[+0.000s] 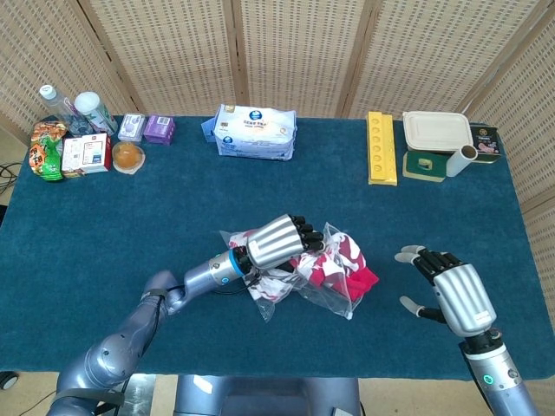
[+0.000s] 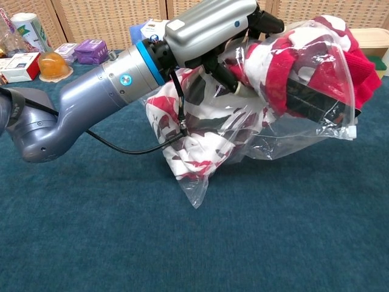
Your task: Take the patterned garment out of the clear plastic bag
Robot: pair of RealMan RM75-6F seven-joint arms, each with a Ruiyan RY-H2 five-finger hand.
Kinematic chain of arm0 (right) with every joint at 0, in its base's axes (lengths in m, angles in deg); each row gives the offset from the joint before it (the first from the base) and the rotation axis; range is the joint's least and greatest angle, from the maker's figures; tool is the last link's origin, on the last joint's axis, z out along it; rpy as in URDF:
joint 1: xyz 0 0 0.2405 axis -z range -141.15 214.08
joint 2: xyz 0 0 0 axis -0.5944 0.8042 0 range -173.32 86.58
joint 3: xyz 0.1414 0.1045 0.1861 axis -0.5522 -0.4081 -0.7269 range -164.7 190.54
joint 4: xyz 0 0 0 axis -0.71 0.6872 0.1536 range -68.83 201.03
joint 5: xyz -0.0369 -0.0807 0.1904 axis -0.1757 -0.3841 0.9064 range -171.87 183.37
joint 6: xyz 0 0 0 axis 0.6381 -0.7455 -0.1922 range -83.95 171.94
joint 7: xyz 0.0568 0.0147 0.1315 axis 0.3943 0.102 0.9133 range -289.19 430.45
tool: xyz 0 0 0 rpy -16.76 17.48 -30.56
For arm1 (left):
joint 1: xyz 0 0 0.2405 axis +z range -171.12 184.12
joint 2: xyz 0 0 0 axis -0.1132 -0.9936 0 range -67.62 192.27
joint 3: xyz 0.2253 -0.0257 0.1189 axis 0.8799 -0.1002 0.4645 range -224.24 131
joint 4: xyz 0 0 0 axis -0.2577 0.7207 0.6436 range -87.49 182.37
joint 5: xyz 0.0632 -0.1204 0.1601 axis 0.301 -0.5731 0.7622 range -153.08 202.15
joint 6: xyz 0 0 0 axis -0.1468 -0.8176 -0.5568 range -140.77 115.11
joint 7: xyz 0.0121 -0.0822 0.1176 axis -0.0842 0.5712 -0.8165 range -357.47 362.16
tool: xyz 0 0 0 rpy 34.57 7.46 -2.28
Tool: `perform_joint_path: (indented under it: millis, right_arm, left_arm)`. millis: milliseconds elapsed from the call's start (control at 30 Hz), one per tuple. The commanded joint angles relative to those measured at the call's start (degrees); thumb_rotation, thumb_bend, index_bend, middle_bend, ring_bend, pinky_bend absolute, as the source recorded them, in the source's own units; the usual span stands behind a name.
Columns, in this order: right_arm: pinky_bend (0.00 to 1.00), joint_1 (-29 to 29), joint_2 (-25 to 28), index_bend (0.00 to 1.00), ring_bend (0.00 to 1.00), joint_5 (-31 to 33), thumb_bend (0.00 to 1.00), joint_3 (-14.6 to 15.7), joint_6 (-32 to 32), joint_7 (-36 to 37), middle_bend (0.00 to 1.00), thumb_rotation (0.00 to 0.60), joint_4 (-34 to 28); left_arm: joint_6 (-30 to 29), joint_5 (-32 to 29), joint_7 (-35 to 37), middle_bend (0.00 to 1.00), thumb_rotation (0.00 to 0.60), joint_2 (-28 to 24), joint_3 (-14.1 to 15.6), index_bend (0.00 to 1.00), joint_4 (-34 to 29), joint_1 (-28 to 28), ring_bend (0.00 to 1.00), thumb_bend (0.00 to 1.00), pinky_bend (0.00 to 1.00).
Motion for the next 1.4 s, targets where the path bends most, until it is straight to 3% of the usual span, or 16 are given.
perform_joint_path:
  millis: [33, 533, 1400]
  right_arm:
    - [0.5, -0.6, 0.0, 0.32, 0.45, 0.0, 0.18, 0.1, 0.6, -0.1, 0.33, 0.6, -0.9]
    - [0.57, -2.2, -0.9, 0.35, 0.49, 7.0, 0.15, -0.5, 4.6, 0.1, 0.34, 0.6, -3.6]
    - [0.53, -9.2, 1.9, 0.34, 0.46, 12.6, 0.14, -2.4, 14.5, -4.3, 0.31, 0.6, -10.8]
  left_arm:
    - [0.7, -0.5, -0.1, 0.68, 0.6, 0.5, -0.2, 0.79, 0.4, -0.3, 0.65, 0.43, 0.66]
    - [0.3, -1.7, -0.4, 0.68, 0.6, 2.0, -0.4, 0.79, 1.6, -0.7, 0.65, 0.43, 0.65]
    - [2.1, -2.5, -2.3, 0.68, 0.6, 4.2, -0.1, 0.79, 2.4, -2.4, 0.64, 0.43, 0.63]
